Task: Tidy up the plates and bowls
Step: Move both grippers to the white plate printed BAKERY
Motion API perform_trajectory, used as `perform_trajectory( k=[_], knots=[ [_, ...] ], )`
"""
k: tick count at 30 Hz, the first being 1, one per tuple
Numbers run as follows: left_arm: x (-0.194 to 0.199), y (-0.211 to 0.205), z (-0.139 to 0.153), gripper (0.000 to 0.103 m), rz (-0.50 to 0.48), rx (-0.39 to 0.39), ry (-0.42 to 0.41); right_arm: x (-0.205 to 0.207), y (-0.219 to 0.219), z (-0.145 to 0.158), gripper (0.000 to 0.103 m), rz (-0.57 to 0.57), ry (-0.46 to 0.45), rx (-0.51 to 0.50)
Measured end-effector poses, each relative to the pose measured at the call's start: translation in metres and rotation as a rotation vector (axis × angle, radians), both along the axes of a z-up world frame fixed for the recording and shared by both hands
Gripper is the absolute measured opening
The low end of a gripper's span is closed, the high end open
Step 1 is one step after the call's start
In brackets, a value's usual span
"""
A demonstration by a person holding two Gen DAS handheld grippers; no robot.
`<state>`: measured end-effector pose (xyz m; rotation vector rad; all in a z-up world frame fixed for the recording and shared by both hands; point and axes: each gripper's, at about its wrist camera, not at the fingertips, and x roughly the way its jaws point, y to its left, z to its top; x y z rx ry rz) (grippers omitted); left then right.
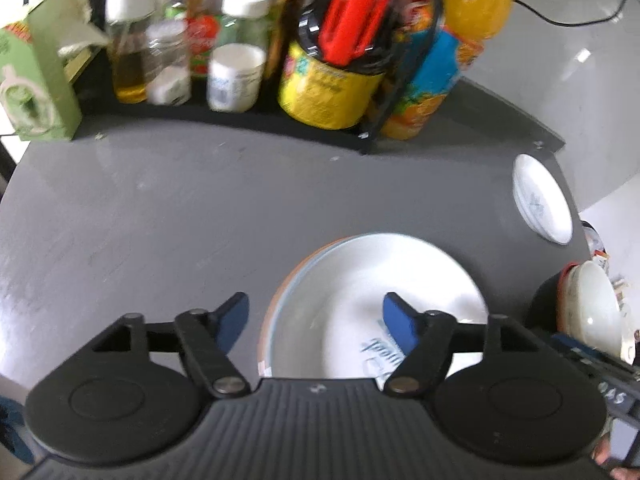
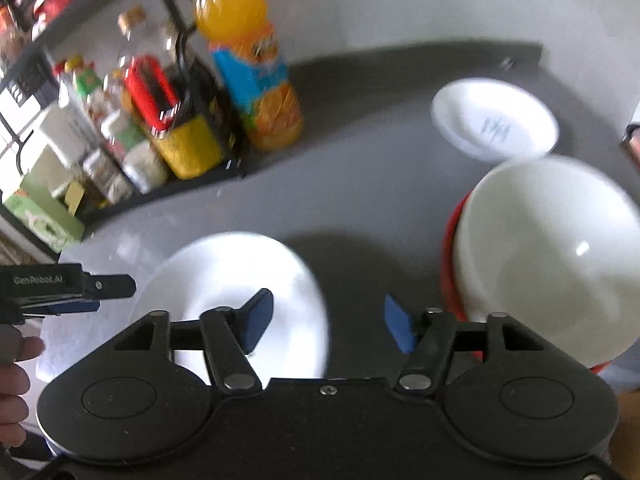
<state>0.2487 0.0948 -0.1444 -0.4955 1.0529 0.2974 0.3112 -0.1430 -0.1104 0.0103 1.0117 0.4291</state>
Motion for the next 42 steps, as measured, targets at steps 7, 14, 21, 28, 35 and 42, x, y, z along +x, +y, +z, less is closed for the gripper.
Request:
perform_trajectory(
  k=[7,14,21,28,35,42],
  knots=[
    [0.033,-0.024,0.017,0.08,-0.067,0.011,-0.031,0.018,-0.045,0.039,0.085,-0.06,-0.093,0.034],
    [0.072,-0.059,0.03,0.081,-0.121,0.022,-0.058,0.044,-0.094,0.051,0.087,-0.131,-0.124,0.011],
    [0.112,-0.095,0.039,0.081,-0.14,0.04,-0.079,0.079,-0.142,0.05,0.087,-0.174,-0.142,0.034],
    [0.15,-0.129,0.048,0.081,-0.135,0.028,-0.091,0.116,-0.177,0.041,0.087,-0.166,-0.134,0.048],
    [0.189,-0.165,0.046,0.082,-0.12,0.035,-0.1,0.152,-0.208,0.023,0.088,-0.141,-0.078,0.088],
    [0.229,-0.191,0.029,0.088,-0.122,0.061,-0.064,0.189,-0.22,0.0,0.1,-0.098,-0.033,0.124]
  ],
)
